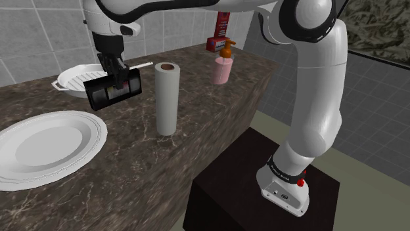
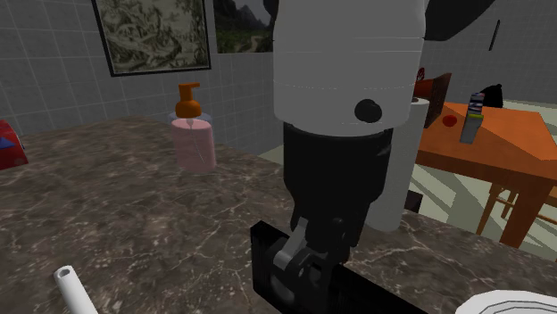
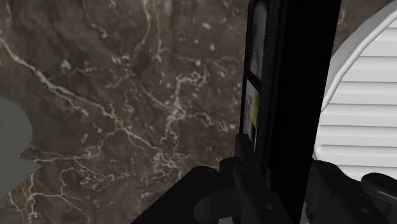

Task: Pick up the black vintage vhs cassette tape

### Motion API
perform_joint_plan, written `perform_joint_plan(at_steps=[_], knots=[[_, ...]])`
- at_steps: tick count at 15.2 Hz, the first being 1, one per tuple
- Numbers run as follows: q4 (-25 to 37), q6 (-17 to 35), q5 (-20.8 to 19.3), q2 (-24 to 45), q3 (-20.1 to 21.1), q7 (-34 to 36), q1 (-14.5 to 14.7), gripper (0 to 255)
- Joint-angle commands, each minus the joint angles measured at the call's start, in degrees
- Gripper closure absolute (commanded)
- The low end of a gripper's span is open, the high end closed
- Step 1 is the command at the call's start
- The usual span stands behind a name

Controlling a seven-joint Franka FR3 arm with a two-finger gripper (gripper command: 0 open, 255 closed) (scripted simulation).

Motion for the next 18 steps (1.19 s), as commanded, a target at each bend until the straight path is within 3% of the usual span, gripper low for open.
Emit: perform_joint_plan(at_steps=[1,6,18], knots=[[0.0,0.0,0.0,0.0,0.0,0.0,0.0,255],[0.3,-0.2,-0.1,0.1,0.0,0.0,0.1,255],[10.3,-9.6,0.1,0.4,0.2,-0.7,2.2,255]])
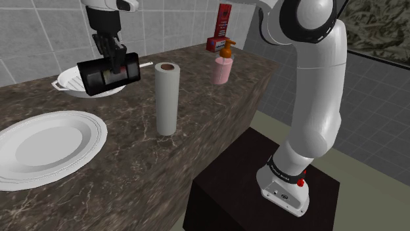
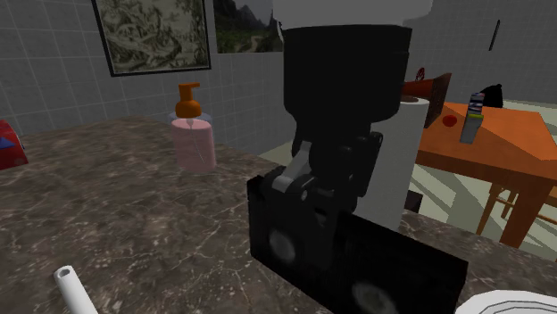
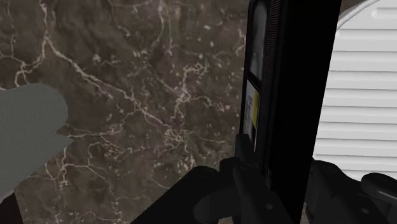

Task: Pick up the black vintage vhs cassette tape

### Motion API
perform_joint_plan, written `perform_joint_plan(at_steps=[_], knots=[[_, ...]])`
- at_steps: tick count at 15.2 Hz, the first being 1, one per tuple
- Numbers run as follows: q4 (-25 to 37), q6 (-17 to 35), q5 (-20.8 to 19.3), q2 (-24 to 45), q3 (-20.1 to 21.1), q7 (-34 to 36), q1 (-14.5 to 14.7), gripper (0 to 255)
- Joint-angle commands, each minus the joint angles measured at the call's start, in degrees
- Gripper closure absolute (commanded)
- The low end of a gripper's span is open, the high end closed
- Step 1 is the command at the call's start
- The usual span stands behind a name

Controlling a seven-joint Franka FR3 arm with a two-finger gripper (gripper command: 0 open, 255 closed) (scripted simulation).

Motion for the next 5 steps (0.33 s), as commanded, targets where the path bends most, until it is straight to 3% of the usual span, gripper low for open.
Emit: perform_joint_plan(at_steps=[1,5], knots=[[2.3,-1.9,-0.2,0.3,0.0,0.0,0.7,255],[4.6,-3.8,-0.4,0.7,-0.1,-0.1,1.4,255]])
